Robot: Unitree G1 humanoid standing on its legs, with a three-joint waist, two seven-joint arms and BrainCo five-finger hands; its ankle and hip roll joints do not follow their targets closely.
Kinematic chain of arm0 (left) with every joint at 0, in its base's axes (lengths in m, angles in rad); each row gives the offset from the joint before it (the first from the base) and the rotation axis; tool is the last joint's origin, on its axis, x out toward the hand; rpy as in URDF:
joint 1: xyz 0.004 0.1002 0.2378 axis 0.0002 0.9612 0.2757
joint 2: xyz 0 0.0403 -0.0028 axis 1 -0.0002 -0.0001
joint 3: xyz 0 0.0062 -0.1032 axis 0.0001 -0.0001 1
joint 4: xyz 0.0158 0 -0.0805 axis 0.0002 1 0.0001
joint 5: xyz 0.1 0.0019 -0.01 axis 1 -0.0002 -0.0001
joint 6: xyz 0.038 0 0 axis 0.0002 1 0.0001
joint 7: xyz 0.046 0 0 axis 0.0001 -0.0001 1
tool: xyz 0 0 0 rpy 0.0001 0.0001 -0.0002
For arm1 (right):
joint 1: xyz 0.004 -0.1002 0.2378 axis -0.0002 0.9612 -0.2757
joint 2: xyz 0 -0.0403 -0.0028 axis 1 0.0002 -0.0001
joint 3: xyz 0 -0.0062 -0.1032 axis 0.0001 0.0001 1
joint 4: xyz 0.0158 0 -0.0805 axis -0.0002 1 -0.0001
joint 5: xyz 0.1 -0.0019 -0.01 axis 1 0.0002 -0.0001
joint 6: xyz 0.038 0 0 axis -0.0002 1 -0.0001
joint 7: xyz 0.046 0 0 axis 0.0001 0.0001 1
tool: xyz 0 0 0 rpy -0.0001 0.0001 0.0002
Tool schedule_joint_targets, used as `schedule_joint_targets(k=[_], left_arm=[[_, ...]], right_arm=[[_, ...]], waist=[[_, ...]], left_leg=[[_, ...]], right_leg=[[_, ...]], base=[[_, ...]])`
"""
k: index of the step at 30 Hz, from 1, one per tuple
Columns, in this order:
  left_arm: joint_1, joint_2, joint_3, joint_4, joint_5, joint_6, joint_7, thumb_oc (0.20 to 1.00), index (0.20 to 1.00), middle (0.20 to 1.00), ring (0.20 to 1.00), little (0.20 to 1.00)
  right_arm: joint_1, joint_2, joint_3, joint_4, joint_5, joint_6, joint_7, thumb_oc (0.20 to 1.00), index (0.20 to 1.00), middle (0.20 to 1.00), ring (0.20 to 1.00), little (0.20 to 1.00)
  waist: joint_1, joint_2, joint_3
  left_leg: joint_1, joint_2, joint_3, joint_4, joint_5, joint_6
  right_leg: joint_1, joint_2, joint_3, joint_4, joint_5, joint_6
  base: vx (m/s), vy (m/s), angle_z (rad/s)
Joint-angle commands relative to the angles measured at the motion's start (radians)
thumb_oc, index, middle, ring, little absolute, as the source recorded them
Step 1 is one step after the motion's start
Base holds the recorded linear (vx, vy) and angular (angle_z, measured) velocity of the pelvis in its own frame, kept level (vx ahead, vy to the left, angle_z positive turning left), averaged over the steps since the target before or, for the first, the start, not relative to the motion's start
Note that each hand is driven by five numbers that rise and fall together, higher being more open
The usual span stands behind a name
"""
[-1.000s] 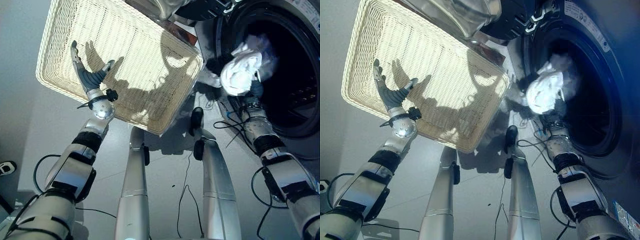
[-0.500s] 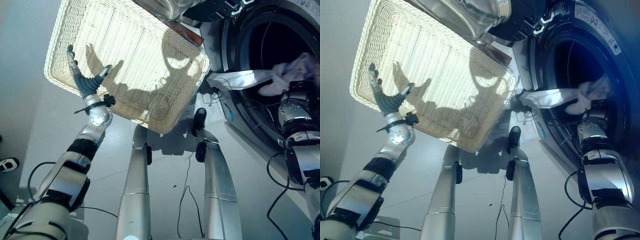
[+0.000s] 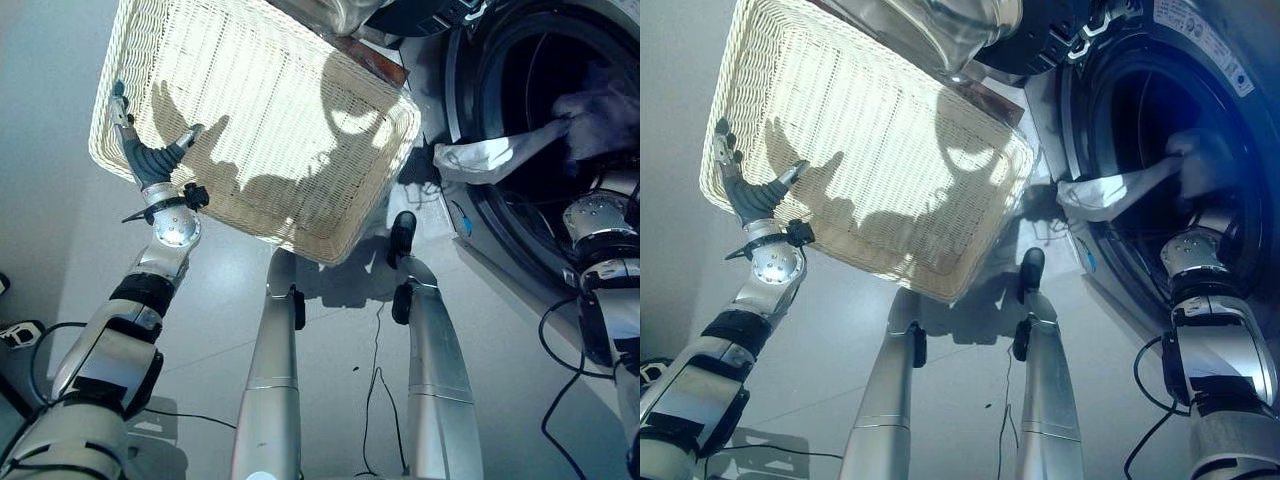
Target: Put the clothes into the washing machine.
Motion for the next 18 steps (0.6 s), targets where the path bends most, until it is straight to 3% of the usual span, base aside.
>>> schedule_joint_targets(k=[1, 2, 3, 4, 7, 15, 17, 18], left_arm=[[-0.043, -0.004, 0.011, 0.007, -0.012, -0.025, 0.01, 1.0, 1.0, 1.0, 1.0, 1.0], [-0.054, -0.001, 0.001, 0.005, -0.016, -0.018, 0.009, 1.0, 1.0, 1.0, 1.0, 1.0], [-0.058, 0.0, 0.003, 0.005, -0.016, -0.018, 0.009, 1.0, 1.0, 1.0, 1.0, 1.0], [-0.053, -0.003, -0.001, 0.006, -0.012, -0.02, 0.01, 1.0, 1.0, 1.0, 1.0, 1.0], [-0.075, 0.002, -0.019, 0.02, -0.025, -0.021, 0.009, 1.0, 1.0, 1.0, 1.0, 1.0], [-0.112, -0.01, -0.028, 0.016, -0.024, -0.014, 0.019, 1.0, 1.0, 1.0, 1.0, 1.0], [-0.113, -0.019, -0.025, 0.017, -0.012, -0.016, 0.023, 1.0, 1.0, 1.0, 1.0, 1.0], [-0.124, -0.023, -0.024, 0.022, -0.006, -0.015, 0.025, 1.0, 1.0, 1.0, 1.0, 1.0]], right_arm=[[-0.058, -0.28, 0.042, -0.056, -0.464, 0.115, -0.29, 1.0, 1.0, 1.0, 1.0, 1.0], [-0.077, -0.281, 0.085, -0.084, -0.498, 0.168, -0.361, 1.0, 1.0, 1.0, 1.0, 1.0], [-0.086, -0.282, 0.092, -0.084, -0.503, 0.174, -0.373, 1.0, 1.0, 1.0, 1.0, 1.0], [-0.096, -0.285, 0.117, -0.054, -0.532, 0.226, -0.388, 1.0, 1.0, 1.0, 1.0, 1.0], [-0.133, -0.291, 0.206, -0.013, -0.667, 0.401, -0.329, 1.0, 1.0, 1.0, 1.0, 1.0], [-0.17, -0.21, 0.403, -0.066, -0.909, 0.561, -0.131, 1.0, 1.0, 1.0, 1.0, 1.0], [-0.152, -0.19, 0.408, -0.065, -0.936, 0.549, -0.095, 1.0, 1.0, 1.0, 1.0, 1.0], [-0.127, -0.17, 0.432, -0.084, -0.996, 0.575, -0.05, 1.0, 1.0, 1.0, 1.0, 1.0]], waist=[[-0.016, -0.031, -0.016], [-0.012, -0.032, -0.016], [-0.014, -0.031, -0.016], [-0.012, -0.03, -0.016], [-0.008, -0.023, -0.016], [0.002, -0.006, -0.016], [0.002, -0.005, -0.016], [0.002, -0.004, -0.016]], left_leg=[[0.043, -0.073, 0.027, 0.121, -0.174, 0.052], [0.039, -0.079, 0.023, 0.122, -0.173, 0.055], [0.029, -0.079, 0.023, 0.121, -0.163, 0.055], [0.035, -0.076, 0.023, 0.127, -0.174, 0.055], [0.031, -0.081, 0.02, 0.13, -0.174, 0.058], [0.013, -0.092, 0.026, 0.137, -0.177, 0.065], [0.01, -0.092, 0.028, 0.139, -0.178, 0.065], [0.007, -0.093, 0.031, 0.14, -0.18, 0.067]], right_leg=[[0.12, 0.097, -0.063, -0.205, 0.123, 0.03], [0.116, 0.098, -0.061, -0.211, 0.125, 0.028], [0.108, 0.097, -0.063, -0.215, 0.135, 0.027], [0.115, 0.096, -0.063, -0.206, 0.123, 0.03], [0.113, 0.094, -0.065, -0.207, 0.124, 0.031], [0.093, 0.088, -0.073, -0.198, 0.111, 0.028], [0.089, 0.086, -0.076, -0.194, 0.107, 0.028], [0.085, 0.085, -0.079, -0.19, 0.105, 0.027]], base=[[0.0, 0.0, 0.0], [0.0, 0.0, 0.0], [0.0, 0.0, 0.0], [0.0, 0.0, 0.0], [0.0, -0.011, 0.0], [0.0, 0.0, 0.0], [0.0, 0.0, 0.0], [0.0, 0.0, 0.0]])
